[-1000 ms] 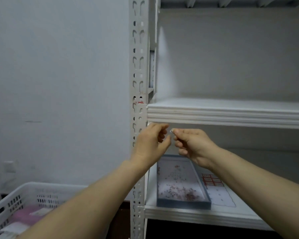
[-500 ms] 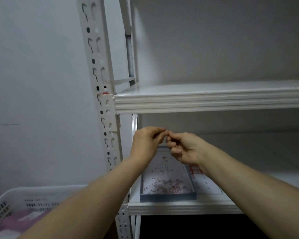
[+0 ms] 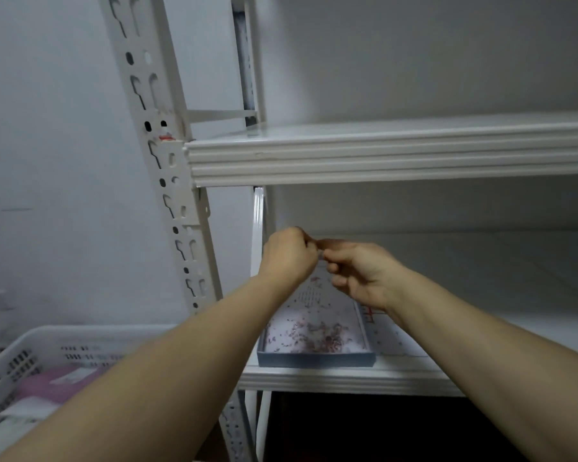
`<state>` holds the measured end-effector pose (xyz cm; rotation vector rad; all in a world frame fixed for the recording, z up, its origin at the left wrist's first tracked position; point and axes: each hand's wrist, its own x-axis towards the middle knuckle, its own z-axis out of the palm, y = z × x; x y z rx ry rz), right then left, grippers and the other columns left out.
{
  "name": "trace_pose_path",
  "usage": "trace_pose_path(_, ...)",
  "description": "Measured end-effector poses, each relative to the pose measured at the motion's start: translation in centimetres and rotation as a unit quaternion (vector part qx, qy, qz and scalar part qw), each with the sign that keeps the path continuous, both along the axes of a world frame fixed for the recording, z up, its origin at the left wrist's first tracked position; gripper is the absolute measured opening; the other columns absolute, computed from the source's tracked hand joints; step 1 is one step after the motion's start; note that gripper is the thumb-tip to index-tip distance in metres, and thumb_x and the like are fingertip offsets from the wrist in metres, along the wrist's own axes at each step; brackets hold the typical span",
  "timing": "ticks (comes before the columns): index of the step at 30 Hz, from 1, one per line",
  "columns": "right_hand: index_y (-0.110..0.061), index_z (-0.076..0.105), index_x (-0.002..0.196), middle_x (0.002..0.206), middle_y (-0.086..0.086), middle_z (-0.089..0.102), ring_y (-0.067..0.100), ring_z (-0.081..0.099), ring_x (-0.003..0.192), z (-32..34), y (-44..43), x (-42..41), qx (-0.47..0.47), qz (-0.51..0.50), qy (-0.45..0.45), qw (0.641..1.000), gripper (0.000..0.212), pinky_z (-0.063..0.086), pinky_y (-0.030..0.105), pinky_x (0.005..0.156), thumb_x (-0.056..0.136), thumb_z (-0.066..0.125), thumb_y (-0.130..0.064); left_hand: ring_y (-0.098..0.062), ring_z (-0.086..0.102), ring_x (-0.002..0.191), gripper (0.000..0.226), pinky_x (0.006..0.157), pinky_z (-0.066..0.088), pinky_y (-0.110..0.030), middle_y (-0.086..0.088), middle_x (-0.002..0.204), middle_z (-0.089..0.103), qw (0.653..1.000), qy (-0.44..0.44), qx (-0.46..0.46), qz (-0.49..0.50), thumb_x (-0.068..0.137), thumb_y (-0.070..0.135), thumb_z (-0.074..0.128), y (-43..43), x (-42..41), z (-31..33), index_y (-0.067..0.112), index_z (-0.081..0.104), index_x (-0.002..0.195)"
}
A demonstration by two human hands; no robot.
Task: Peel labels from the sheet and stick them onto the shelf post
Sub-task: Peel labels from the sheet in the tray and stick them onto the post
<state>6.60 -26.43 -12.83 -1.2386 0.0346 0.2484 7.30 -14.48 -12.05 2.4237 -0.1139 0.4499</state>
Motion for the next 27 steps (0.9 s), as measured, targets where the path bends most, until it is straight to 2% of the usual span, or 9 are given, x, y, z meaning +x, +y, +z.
trace_pose_path(3,-0.008,0.063,0.116,0.074,0.005,0.053,0.009,0.040,0.055,-0.8,0.8,0.5,-0.052,0.014,-0.009,0.999,0.037,0.030,0.018,0.034,0.090,0.045,0.010,-0.035,0.067,0.079,0.026,0.076,0.055,-0.041,-0.020,0.081,0.070,0.999,0.039,-0.030,0.021,0.087,0.010,0.046,0.3,0.8,-0.5,-0.002,0.069,0.088)
trace_pose_path(5,-0.010,0.064,0.115,0.077,0.007,0.056,0.011,0.043,0.057,-1.1,1.2,0.7,-0.069,0.018,-0.016,0.997,0.040,0.032,0.019,0.037,0.088,0.045,0.012,-0.034,0.068,0.078,0.024,0.077,0.056,-0.042,-0.021,0.078,0.070,0.992,0.070,-0.098,0.029,0.088,0.009,0.046,0.7,1.2,-0.8,-0.004,0.066,0.084)
trace_pose_path(7,-0.013,0.065,0.110,0.080,0.009,0.057,0.013,0.046,0.060,-1.3,1.4,1.0,-0.042,0.023,-0.004,0.999,0.040,0.035,0.019,0.038,0.088,0.045,0.013,-0.033,0.067,0.074,0.022,0.076,0.057,-0.041,-0.018,0.073,0.066,0.978,0.095,-0.185,0.030,0.090,0.011,0.047,1.0,1.5,-1.2,-0.003,0.064,0.088)
trace_pose_path(9,-0.016,0.065,0.102,0.081,0.009,0.059,0.013,0.050,0.061,-1.5,1.5,1.3,-0.013,0.029,0.018,0.999,0.038,0.038,0.020,0.040,0.089,0.045,0.012,-0.027,0.062,0.065,0.021,0.068,0.055,-0.035,-0.013,0.071,0.061,0.961,0.117,-0.248,0.027,0.093,0.012,0.047,1.2,1.8,-1.3,-0.003,0.061,0.098)
trace_pose_path(12,-0.012,0.064,0.096,0.077,0.007,0.061,0.012,0.052,0.061,-1.8,1.5,1.9,0.021,0.021,0.049,0.998,0.029,0.040,0.019,0.042,0.089,0.046,0.010,-0.020,0.054,0.058,0.016,0.054,0.047,-0.028,-0.008,0.066,0.053,0.939,0.162,-0.303,0.028,0.095,0.013,0.042,1.3,2.0,-1.5,0.003,0.054,0.094)
trace_pose_path(15,-0.010,0.064,0.093,0.075,0.006,0.059,0.012,0.053,0.060,-2.0,1.3,2.3,0.020,0.007,0.051,0.998,0.023,0.040,0.019,0.043,0.089,0.049,0.008,-0.020,0.051,0.057,0.021,0.052,0.041,-0.028,-0.009,0.067,0.049,0.935,0.188,-0.300,0.020,0.095,0.015,0.032,1.4,2.6,-1.8,0.005,0.048,0.086)
trace_pose_path(19,-0.010,0.065,0.092,0.075,0.005,0.061,0.011,0.054,0.060,-2.3,0.8,2.7,0.009,-0.008,0.049,0.999,0.023,0.040,0.019,0.045,0.089,0.050,0.008,-0.019,0.049,0.052,0.025,0.051,0.039,-0.025,-0.008,0.065,0.048,0.944,0.188,-0.270,0.007,0.094,0.013,0.035,1.2,3.1,-2.2,0.009,0.047,0.073)
trace_pose_path(24,-0.011,0.064,0.089,0.073,0.003,0.060,0.010,0.054,0.059,-2.8,0.6,3.1,-0.028,-0.038,0.060,0.997,0.022,0.039,0.018,0.044,0.089,0.051,0.007,-0.021,0.055,0.049,0.034,0.054,0.048,-0.027,-0.007,0.056,0.055,0.960,0.155,-0.232,0.017,0.091,0.028,0.057,1.8,3.4,-2.8,0.009,0.056,0.063)
trace_pose_path(27,-0.010,0.064,0.090,0.072,0.004,0.061,0.010,0.055,0.058,-2.9,0.5,3.3,-0.054,-0.045,0.058,0.996,0.021,0.040,0.017,0.042,0.089,0.051,0.007,-0.024,0.061,0.056,0.027,0.064,0.059,-0.033,-0.010,0.062,0.061,0.951,0.180,-0.253,0.009,0.083,0.021,0.071,1.9,3.3,-2.8,0.002,0.061,0.067)
